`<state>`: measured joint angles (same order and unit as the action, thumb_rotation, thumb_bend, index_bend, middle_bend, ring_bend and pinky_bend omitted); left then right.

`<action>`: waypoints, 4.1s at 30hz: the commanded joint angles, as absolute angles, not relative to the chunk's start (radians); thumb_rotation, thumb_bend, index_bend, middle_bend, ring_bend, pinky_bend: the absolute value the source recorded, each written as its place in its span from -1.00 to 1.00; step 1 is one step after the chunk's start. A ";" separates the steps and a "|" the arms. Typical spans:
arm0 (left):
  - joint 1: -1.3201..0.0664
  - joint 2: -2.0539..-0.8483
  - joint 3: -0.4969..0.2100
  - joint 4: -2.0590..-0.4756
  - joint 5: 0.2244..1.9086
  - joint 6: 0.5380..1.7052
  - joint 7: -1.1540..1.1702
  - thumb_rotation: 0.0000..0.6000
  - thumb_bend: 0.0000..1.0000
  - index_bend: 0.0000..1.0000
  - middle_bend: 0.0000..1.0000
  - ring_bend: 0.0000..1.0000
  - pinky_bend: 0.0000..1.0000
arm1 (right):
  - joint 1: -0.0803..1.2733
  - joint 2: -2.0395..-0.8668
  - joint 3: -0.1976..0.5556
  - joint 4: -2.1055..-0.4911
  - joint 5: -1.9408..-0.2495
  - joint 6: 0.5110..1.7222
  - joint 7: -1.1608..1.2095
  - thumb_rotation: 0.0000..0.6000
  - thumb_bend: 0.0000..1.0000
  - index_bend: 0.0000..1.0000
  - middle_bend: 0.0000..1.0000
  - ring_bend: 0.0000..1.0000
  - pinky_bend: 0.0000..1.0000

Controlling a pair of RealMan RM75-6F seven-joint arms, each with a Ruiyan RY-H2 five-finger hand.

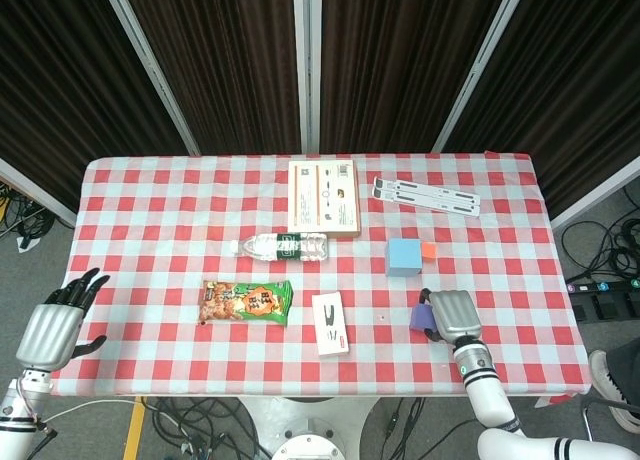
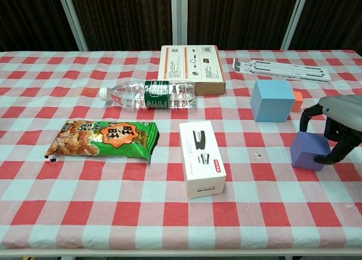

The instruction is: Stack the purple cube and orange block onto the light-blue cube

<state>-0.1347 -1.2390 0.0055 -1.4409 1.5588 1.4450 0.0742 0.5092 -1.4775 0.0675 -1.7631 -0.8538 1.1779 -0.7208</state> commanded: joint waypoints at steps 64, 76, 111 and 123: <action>-0.147 -1.238 0.011 -1.405 1.531 1.397 0.034 1.00 -1.00 -0.62 -0.60 -0.59 -0.34 | 0.921 -1.336 0.159 -1.599 -0.593 0.909 -0.666 1.00 -0.69 -0.07 1.00 0.95 0.86; -0.148 -1.240 0.012 -1.401 1.529 1.392 0.025 1.00 -1.00 -0.62 -0.60 -0.59 -0.34 | 0.939 -1.333 0.142 -1.594 -0.580 0.900 -0.652 1.00 -0.97 -0.62 1.00 0.95 0.86; -0.156 -1.238 0.013 -1.421 1.539 1.392 0.050 1.00 -1.00 -0.62 -0.60 -0.59 -0.34 | 0.863 -1.234 0.066 -1.504 -0.539 0.883 -0.586 1.00 -1.00 -0.29 1.00 0.95 0.86; -0.153 -1.238 0.015 -1.407 1.535 1.392 0.038 1.00 -1.00 -0.62 -0.60 -0.59 -0.34 | 0.892 -1.371 0.087 -1.395 -0.476 0.899 -0.630 1.00 -0.99 -0.27 1.00 0.95 0.87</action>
<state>-0.1532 -1.2373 0.0150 -1.4075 1.5351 1.3915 0.0380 0.8871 -1.3583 0.0828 -1.4093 -0.4895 0.8957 -0.6210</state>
